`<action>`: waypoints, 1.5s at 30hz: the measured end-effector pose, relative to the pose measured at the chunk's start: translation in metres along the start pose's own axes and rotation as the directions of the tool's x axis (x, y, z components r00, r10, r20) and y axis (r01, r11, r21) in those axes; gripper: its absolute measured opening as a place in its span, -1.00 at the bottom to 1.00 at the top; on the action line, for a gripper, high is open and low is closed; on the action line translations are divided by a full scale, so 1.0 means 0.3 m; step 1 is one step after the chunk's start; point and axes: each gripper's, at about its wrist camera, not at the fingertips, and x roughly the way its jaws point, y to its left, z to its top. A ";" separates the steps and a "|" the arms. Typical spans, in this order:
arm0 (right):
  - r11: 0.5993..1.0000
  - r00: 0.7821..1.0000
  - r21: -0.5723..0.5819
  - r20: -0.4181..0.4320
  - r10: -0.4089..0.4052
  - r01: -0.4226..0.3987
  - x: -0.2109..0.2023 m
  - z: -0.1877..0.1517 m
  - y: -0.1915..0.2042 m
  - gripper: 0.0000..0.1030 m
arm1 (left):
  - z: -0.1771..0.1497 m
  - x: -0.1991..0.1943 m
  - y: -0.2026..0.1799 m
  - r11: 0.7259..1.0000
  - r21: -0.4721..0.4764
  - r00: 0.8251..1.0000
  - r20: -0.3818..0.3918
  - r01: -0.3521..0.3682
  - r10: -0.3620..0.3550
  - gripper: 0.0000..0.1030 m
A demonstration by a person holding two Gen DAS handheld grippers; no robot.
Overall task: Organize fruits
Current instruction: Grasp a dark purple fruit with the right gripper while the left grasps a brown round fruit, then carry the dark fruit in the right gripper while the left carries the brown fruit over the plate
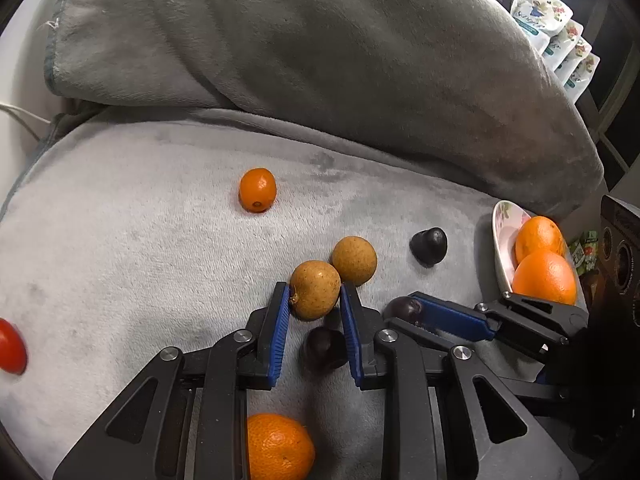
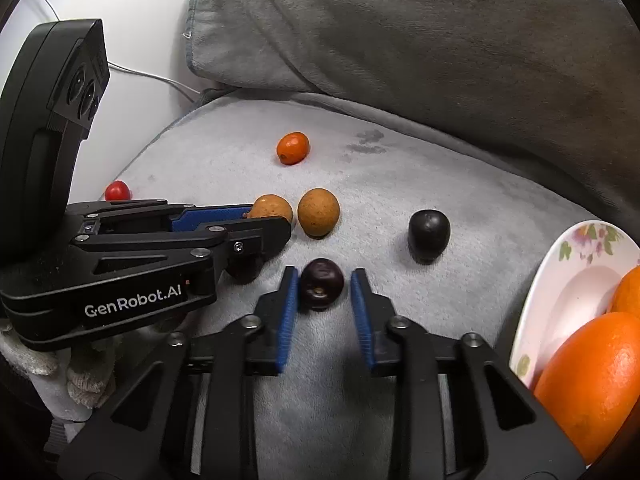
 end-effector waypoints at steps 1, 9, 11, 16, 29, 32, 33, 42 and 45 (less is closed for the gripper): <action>1.000 1.000 0.000 0.001 0.002 -0.002 -0.001 0.001 0.001 -0.54 | -0.001 -0.002 0.001 1.000 -0.003 1.000 0.002 0.001 -0.001 -0.54; 1.000 1.000 -0.004 0.023 0.000 0.000 -0.035 -0.001 0.013 -0.56 | -0.016 -0.044 -0.008 1.000 -0.004 1.000 0.025 0.005 -0.005 -0.54; 1.000 0.999 -0.011 0.036 0.004 -0.003 -0.063 -0.007 0.022 -0.56 | -0.019 -0.057 -0.014 1.000 -0.002 0.999 0.033 0.011 -0.011 -0.54; 1.000 0.997 -0.023 0.070 0.009 -0.007 -0.140 -0.030 0.034 -0.56 | -0.023 -0.115 -0.036 0.999 0.004 0.997 0.064 0.039 -0.039 -0.54; 0.999 0.981 -0.004 0.191 -0.038 0.039 -0.411 -0.150 -0.061 -0.56 | -0.020 -0.142 -0.193 0.992 0.052 0.988 0.095 0.118 -0.122 -0.54; 0.998 0.977 0.014 0.204 -0.058 0.056 -0.450 -0.175 -0.101 -0.56 | -0.017 -0.135 -0.224 0.989 0.058 0.986 0.092 0.136 -0.141 -0.54; 0.998 0.976 0.020 0.208 -0.064 0.061 -0.460 -0.181 -0.112 -0.56 | -0.016 -0.134 -0.232 0.988 0.060 0.985 0.091 0.141 -0.146 -0.54; 0.990 0.961 0.077 0.240 -0.137 0.122 -0.559 -0.254 -0.210 -0.56 | 0.003 -0.101 -0.330 0.980 0.087 0.978 0.086 0.182 -0.189 -0.54; 0.986 0.957 0.093 0.244 -0.158 0.139 -0.583 -0.277 -0.236 -0.56 | 0.010 -0.089 -0.368 0.975 0.102 0.975 0.081 0.196 -0.204 -0.54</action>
